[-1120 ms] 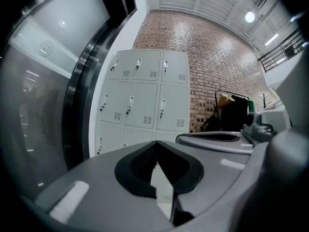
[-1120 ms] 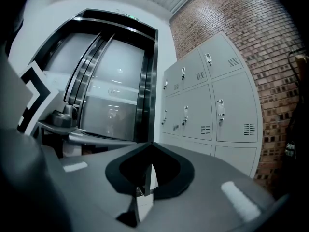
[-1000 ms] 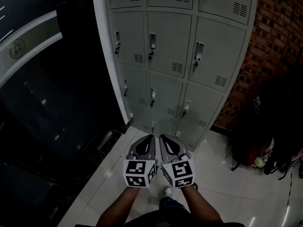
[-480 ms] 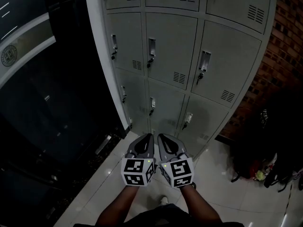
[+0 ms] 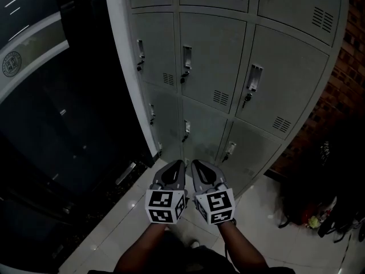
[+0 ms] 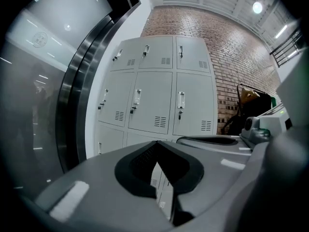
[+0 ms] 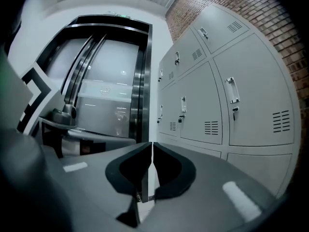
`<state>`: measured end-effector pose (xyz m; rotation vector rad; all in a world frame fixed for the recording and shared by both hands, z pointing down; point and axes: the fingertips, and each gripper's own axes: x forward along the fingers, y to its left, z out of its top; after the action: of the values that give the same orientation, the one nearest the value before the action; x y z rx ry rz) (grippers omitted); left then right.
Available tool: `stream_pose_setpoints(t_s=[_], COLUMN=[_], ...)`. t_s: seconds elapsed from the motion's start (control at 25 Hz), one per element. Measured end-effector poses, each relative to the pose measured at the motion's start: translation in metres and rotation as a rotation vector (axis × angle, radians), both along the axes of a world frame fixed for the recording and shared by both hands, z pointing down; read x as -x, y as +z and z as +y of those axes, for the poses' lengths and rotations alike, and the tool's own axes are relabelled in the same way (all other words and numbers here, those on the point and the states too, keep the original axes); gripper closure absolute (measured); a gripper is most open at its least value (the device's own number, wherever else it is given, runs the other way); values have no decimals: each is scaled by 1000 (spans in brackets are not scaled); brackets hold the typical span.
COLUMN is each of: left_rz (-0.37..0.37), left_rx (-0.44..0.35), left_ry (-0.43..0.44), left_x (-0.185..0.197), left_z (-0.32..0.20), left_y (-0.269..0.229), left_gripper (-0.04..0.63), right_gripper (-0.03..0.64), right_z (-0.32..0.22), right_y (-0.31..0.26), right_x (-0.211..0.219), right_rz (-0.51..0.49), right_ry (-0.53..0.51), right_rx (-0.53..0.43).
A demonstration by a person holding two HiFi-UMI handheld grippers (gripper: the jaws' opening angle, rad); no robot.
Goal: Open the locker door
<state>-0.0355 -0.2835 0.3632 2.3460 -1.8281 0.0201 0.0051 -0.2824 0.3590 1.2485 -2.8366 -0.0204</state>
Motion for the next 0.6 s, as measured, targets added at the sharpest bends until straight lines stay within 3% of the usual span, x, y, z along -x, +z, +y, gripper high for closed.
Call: stream_pose_setpoints(t_s=[0.6], left_rz=[17], left_rx=[-8], left_ry=[10], left_x=[28], left_z=[-67], left_y=[32], left_gripper=[589], right_gripper=[603], right_z=[-74], right_y=[38], right_x=[34], right_rz=[14], right_ry=[-3], right_rx=[2])
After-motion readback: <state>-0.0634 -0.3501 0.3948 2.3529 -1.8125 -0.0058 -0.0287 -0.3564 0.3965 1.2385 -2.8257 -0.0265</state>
